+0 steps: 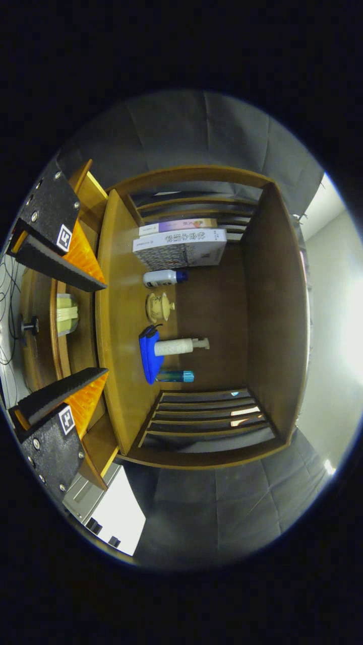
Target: Pull open the drawer, take out the items inside it, and place them on the countertop above the cabinet.
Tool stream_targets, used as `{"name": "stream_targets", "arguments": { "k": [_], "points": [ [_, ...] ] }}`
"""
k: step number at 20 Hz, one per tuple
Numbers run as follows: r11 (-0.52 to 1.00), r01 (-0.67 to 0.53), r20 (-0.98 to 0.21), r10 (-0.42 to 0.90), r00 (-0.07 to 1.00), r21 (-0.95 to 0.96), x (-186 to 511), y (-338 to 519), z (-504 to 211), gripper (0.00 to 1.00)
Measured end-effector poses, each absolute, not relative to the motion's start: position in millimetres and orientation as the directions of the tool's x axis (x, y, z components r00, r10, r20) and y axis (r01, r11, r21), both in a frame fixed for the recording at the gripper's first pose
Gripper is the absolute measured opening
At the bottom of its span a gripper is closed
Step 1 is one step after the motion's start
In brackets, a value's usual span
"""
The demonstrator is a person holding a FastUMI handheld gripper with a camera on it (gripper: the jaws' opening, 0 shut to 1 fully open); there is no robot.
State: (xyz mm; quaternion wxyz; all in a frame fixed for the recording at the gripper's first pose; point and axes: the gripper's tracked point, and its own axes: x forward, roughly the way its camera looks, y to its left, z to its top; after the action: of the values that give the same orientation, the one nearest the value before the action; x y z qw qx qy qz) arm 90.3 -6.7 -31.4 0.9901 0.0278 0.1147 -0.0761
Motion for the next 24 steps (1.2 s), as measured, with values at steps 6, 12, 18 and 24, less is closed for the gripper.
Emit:
{"name": "stream_targets", "arguments": {
  "k": [6,12,18,24],
  "points": [
    [0.986,0.164,-0.436,-0.155,0.887,-0.019,125.4,-4.1,-69.1,0.94],
    [0.99,0.125,-0.628,-0.135,0.767,-0.059,149.7,9.4,-118.8,0.95],
    [0.989,0.149,-0.742,-0.08,0.666,0.027,151.3,14.1,-147.4,0.95],
    [0.991,0.133,-0.814,-0.077,0.575,0.0,145.9,13.6,-169.5,0.84]
  ]
}}
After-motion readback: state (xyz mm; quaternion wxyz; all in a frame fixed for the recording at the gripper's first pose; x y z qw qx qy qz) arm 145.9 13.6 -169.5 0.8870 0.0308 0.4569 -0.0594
